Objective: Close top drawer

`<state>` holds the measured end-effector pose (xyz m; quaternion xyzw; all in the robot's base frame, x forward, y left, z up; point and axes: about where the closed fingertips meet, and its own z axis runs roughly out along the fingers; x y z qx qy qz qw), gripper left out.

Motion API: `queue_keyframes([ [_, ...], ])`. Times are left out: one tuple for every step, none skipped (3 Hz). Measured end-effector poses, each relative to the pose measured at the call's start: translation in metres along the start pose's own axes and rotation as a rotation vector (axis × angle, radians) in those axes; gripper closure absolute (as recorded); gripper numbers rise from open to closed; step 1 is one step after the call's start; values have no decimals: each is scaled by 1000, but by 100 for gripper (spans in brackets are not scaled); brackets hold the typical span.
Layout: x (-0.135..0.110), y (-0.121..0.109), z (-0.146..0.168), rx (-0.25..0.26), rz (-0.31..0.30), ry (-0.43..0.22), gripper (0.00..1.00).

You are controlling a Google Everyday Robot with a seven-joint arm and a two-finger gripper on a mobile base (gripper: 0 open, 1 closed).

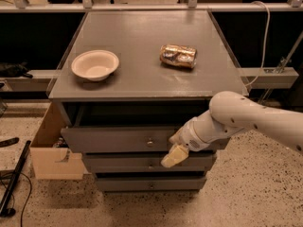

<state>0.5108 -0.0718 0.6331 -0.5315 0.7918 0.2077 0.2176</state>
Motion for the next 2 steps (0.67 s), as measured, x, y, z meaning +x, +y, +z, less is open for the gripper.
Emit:
queue_keyframes([
  [6,20,-17,-19,-10,-5,0],
  [6,20,-17,-19,-10,-5,0],
])
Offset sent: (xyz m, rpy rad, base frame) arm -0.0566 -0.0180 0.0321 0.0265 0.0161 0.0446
